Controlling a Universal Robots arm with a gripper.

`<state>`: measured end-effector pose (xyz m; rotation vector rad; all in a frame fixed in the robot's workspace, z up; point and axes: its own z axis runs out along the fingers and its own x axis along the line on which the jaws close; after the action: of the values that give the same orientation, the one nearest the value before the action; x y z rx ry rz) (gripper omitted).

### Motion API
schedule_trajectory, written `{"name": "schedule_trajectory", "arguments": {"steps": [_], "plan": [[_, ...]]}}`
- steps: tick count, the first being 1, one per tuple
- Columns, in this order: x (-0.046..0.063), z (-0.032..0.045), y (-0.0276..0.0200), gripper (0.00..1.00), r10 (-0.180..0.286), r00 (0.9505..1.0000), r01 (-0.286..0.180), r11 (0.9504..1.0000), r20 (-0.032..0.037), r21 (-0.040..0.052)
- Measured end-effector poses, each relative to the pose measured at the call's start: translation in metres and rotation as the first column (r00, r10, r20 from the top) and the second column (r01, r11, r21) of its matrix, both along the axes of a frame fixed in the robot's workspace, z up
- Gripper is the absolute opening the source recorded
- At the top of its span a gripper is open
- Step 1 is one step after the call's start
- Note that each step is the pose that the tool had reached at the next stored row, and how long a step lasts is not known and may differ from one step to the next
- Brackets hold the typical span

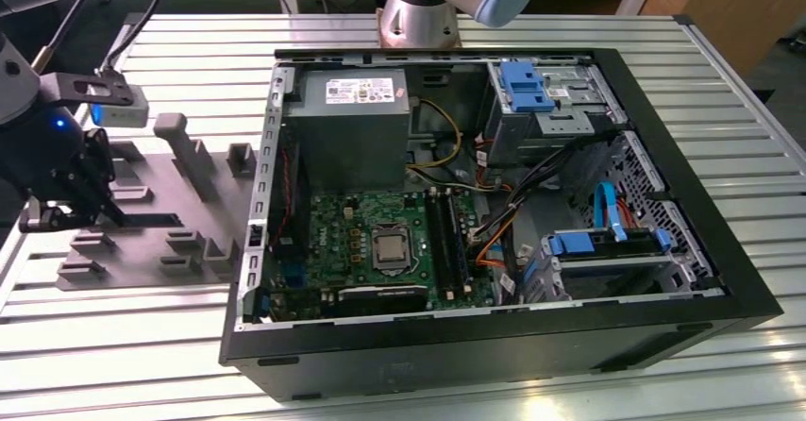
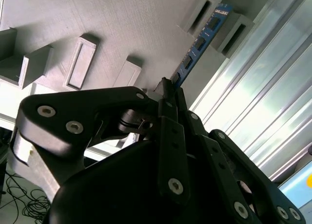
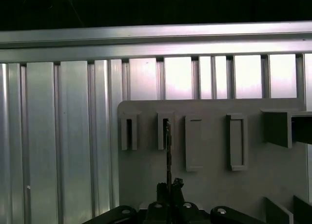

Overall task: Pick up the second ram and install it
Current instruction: 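Pick up the second ram and move it above second insertion slot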

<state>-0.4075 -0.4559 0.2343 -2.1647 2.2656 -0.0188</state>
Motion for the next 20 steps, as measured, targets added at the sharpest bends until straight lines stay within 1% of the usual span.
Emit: {"name": "schedule_trajectory", "arguments": {"steps": [20], "plan": [[0.0, 0.009, 0.0, 0.14, 0.0, 1.0, 0.0, 1.0, 0.0, 0.0]]}}
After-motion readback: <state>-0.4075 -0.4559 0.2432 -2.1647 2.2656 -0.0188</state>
